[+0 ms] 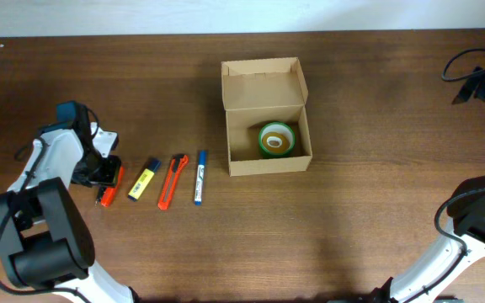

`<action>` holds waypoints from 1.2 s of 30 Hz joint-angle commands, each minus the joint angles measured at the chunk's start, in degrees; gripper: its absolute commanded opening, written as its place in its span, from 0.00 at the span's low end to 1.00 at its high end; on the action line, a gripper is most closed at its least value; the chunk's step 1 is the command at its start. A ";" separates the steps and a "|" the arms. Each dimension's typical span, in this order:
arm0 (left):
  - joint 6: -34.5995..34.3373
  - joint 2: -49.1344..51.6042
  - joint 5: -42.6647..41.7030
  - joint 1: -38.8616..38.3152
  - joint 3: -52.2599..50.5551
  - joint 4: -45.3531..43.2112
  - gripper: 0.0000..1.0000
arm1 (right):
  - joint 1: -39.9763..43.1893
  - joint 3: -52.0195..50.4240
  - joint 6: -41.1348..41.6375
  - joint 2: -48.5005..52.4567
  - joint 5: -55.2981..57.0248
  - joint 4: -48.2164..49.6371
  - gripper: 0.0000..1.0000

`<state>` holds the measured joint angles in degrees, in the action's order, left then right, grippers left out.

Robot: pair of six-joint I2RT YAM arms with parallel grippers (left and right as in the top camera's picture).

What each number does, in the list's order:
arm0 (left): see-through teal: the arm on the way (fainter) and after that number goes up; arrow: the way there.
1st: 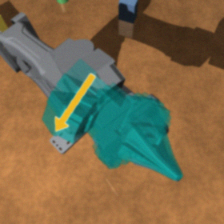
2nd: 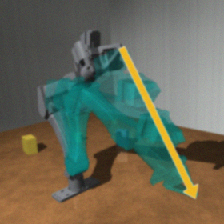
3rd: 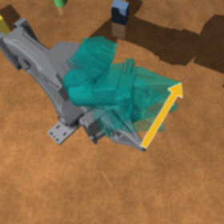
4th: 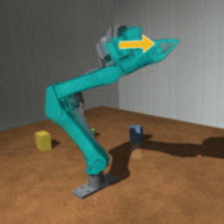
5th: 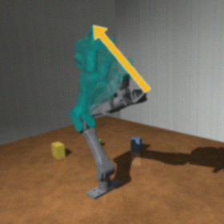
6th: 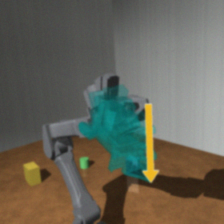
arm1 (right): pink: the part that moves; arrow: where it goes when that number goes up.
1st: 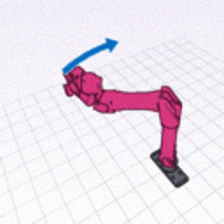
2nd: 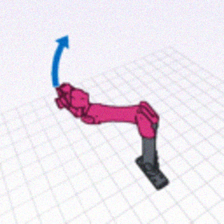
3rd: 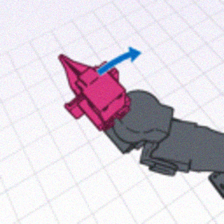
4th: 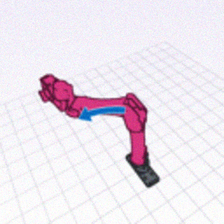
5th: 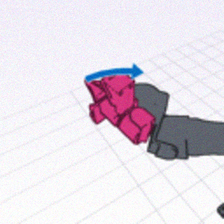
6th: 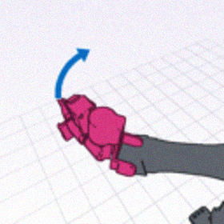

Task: Pack container
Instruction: 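Lower the left gripper onto the red stapler and grasp it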

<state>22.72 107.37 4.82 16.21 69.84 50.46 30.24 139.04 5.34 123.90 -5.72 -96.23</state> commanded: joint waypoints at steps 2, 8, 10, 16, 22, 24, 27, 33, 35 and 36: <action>1.09 0.57 -1.62 1.31 -0.46 -0.35 0.56 | -0.20 -0.02 -0.46 -1.73 -0.76 -0.02 0.99; 1.20 0.57 -2.29 1.33 -0.46 -0.48 0.56 | -0.20 -0.02 -0.46 -1.73 -0.74 -0.02 0.99; 1.20 0.57 -2.62 1.33 -0.46 -0.44 0.56 | -0.20 -0.02 -0.46 -1.73 -0.76 -0.02 0.99; 1.18 0.57 -4.26 1.33 -1.62 -1.07 0.56 | -0.20 -0.02 -0.46 -1.73 -0.74 -0.02 0.99; 1.16 0.57 -5.27 1.33 -3.43 -3.17 0.57 | -0.20 -0.02 -0.46 -1.73 -0.76 -0.02 0.99; 1.16 0.59 -5.33 1.33 -3.43 -3.34 0.57 | -0.22 -0.02 -0.46 -1.73 -0.74 -0.02 1.00; 1.16 0.74 -5.33 1.33 -3.43 -3.39 0.57 | -0.22 -0.02 -0.46 -1.73 -0.76 -0.02 1.00; 1.14 2.69 -5.73 1.33 -3.45 -3.43 0.54 | -0.20 -0.02 -0.46 -1.73 -0.74 -0.02 0.99; 1.09 3.58 -6.47 1.31 -3.45 -3.56 0.54 | -0.20 -0.02 -0.46 -1.73 -0.76 -0.02 0.99; 1.05 4.13 -6.60 1.31 -3.45 -3.76 0.54 | -0.20 -0.02 -0.46 -1.73 -0.74 0.00 0.99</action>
<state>23.00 109.25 0.40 17.23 66.94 46.98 30.24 139.04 5.32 123.90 -5.74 -96.23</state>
